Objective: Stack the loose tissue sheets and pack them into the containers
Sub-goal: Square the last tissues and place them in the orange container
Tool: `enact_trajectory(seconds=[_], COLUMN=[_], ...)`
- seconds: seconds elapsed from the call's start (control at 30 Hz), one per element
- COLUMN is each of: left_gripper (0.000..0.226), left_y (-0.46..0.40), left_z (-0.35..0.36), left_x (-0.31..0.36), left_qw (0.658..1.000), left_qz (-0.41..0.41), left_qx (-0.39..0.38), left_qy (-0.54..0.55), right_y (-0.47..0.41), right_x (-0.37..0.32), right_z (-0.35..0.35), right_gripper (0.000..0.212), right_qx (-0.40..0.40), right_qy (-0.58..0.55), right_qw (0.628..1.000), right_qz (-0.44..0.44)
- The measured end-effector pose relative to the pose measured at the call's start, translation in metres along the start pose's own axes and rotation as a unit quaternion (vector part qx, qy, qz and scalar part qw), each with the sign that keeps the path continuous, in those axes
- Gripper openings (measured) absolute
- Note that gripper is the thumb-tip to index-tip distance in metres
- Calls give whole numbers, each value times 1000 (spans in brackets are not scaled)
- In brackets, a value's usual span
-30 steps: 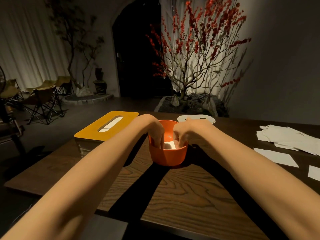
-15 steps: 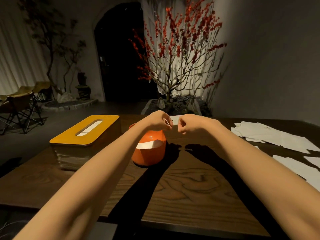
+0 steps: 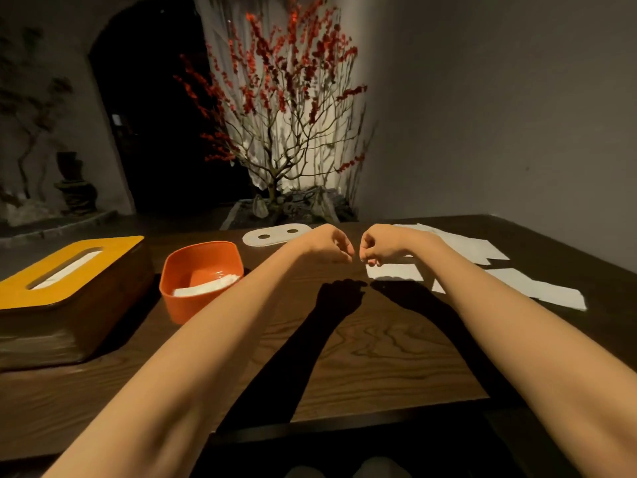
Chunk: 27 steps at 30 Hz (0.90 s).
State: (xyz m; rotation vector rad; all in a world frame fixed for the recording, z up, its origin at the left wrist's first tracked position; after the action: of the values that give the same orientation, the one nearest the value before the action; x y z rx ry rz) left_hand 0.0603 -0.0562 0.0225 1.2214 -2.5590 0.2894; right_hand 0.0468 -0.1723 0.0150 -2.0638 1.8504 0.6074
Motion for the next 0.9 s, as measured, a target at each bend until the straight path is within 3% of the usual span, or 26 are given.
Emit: enact_trajectory(seconds=[0.27, 0.43, 0.6, 0.77, 0.9], left_gripper=[6, 9, 37, 73, 74], left_y=[-28, -41, -50, -58, -67], left_z=[44, 80, 109, 142, 162], left_x=[53, 96, 136, 167, 175], left_qw=[996, 990, 988, 982, 966], left_qz=[29, 72, 88, 91, 116], left_qx=[-60, -100, -123, -163, -184], left_qy=[53, 64, -5, -42, -137], right_y=[43, 73, 100, 115, 119], right_x=[76, 116, 155, 192, 211], right_z=[-19, -29, -41, -50, -51], right_gripper=[11, 15, 29, 21, 16], right_qx=[35, 38, 40, 110, 150], right_qy=[-33, -1, 15, 46, 75], right_qw=[995, 990, 974, 958, 942], right_qz=[87, 139, 221, 262, 292])
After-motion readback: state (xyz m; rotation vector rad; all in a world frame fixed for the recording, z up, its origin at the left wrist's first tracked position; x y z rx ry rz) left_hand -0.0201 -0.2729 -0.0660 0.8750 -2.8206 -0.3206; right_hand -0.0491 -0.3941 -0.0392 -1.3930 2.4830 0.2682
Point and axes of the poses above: each hand's wrist, its own y-axis away from the middle knuckle, its own z-axis out of the palm, x = y × z, the point moved 6 cm from there along -y, towards the middle knuckle, and after that the axes turned 8 degrees about -y, right-handed, at the moved point
